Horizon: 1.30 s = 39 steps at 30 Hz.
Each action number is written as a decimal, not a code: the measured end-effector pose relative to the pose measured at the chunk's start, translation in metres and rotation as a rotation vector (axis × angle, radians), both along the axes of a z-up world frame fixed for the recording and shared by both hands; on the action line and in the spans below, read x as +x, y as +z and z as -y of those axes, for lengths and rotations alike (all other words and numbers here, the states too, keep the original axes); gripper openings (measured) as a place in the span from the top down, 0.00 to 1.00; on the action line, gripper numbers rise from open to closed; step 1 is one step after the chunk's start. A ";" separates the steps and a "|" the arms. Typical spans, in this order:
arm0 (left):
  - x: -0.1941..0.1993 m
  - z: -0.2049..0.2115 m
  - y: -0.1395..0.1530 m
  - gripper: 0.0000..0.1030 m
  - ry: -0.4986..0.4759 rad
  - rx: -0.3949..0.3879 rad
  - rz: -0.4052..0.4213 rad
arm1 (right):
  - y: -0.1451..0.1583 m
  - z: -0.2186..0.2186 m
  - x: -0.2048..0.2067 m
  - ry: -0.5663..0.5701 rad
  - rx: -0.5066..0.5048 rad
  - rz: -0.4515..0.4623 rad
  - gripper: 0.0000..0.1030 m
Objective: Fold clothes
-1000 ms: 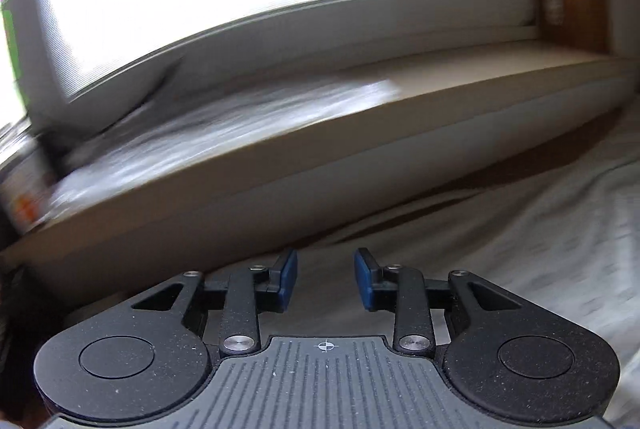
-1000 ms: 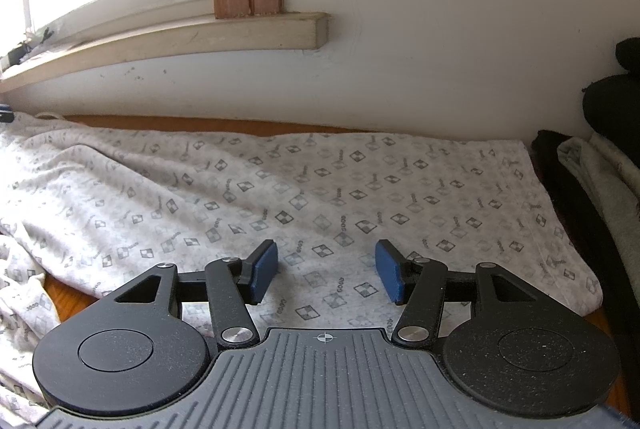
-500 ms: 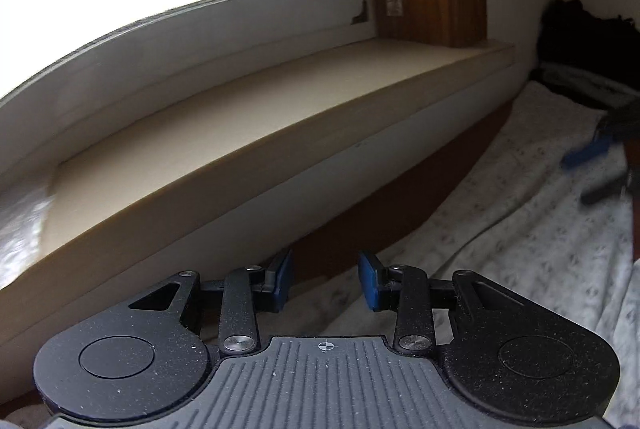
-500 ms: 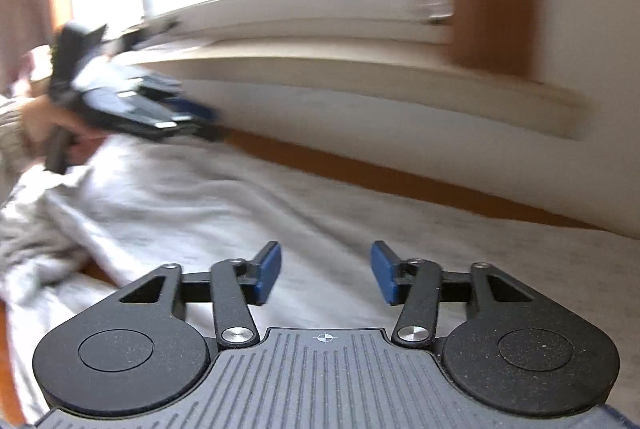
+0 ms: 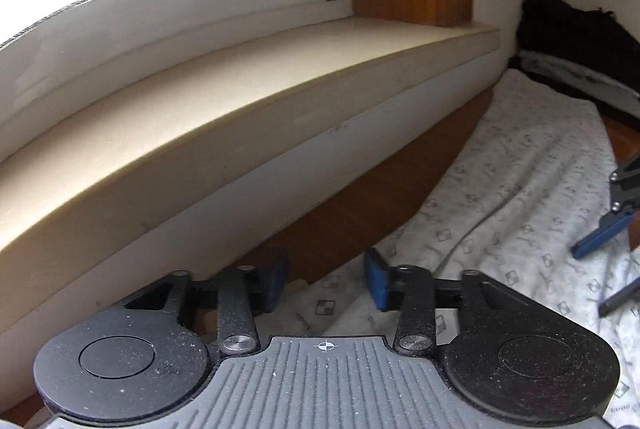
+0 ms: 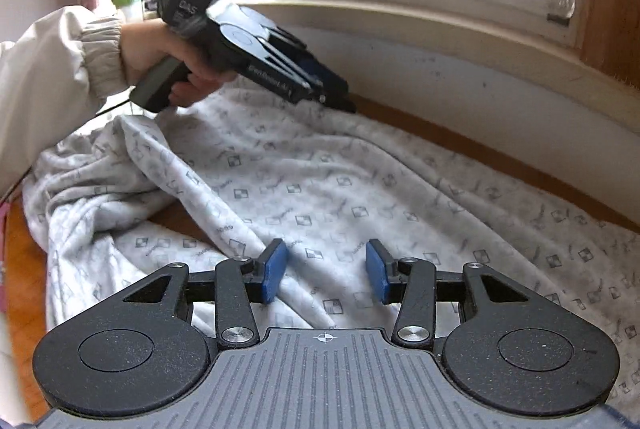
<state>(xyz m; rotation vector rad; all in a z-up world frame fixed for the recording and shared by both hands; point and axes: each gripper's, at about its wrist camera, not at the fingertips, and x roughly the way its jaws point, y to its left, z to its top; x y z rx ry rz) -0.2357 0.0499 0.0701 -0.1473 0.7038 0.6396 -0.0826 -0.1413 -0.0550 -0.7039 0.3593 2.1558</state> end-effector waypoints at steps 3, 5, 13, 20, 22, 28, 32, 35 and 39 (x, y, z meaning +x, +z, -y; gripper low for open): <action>0.002 -0.002 -0.004 0.53 -0.017 -0.016 -0.010 | 0.000 0.002 0.001 -0.002 0.010 -0.002 0.56; 0.002 -0.001 -0.006 0.54 -0.039 -0.021 -0.007 | 0.001 0.003 0.002 -0.001 0.009 -0.005 0.56; 0.001 0.015 -0.005 0.53 -0.093 0.010 0.014 | -0.001 0.000 0.000 -0.002 0.012 -0.002 0.56; 0.011 0.034 -0.008 0.61 -0.154 0.032 -0.009 | -0.002 -0.001 0.000 -0.002 0.010 -0.003 0.56; 0.013 0.036 -0.011 0.62 -0.154 0.039 -0.027 | -0.002 -0.001 0.000 -0.002 0.011 -0.002 0.55; 0.006 0.027 -0.007 0.62 -0.105 0.010 0.023 | -0.003 -0.001 0.000 -0.003 0.011 -0.003 0.55; -0.013 0.017 0.007 0.65 -0.035 0.006 0.093 | -0.003 -0.001 0.000 -0.003 0.011 -0.002 0.55; -0.022 0.007 0.008 0.82 0.042 0.014 0.076 | -0.003 -0.001 0.000 -0.003 0.010 -0.003 0.55; -0.021 0.004 -0.002 0.90 0.036 0.004 0.030 | -0.003 -0.001 0.000 -0.004 0.010 -0.003 0.55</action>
